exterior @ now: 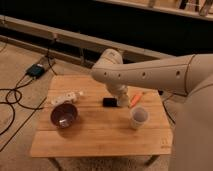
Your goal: Place the white sponge in the ceramic cup
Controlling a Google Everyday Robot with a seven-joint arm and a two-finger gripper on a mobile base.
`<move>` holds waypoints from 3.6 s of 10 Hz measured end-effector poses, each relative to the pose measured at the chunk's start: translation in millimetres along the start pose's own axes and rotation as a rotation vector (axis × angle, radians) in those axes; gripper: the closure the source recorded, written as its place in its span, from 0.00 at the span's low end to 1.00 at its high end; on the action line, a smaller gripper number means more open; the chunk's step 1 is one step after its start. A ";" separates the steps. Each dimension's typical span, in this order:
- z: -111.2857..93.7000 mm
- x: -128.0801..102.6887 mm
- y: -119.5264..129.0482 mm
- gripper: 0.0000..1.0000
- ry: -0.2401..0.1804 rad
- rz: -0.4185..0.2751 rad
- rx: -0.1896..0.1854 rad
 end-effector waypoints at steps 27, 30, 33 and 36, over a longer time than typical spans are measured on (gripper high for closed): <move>1.6 1.2 -0.9 1.00 0.002 0.033 0.003; 1.6 1.2 -0.9 1.00 0.002 0.033 0.003; 1.6 1.0 -1.1 1.00 0.002 0.033 0.003; -0.3 -3.4 -6.5 1.00 -0.006 0.045 0.001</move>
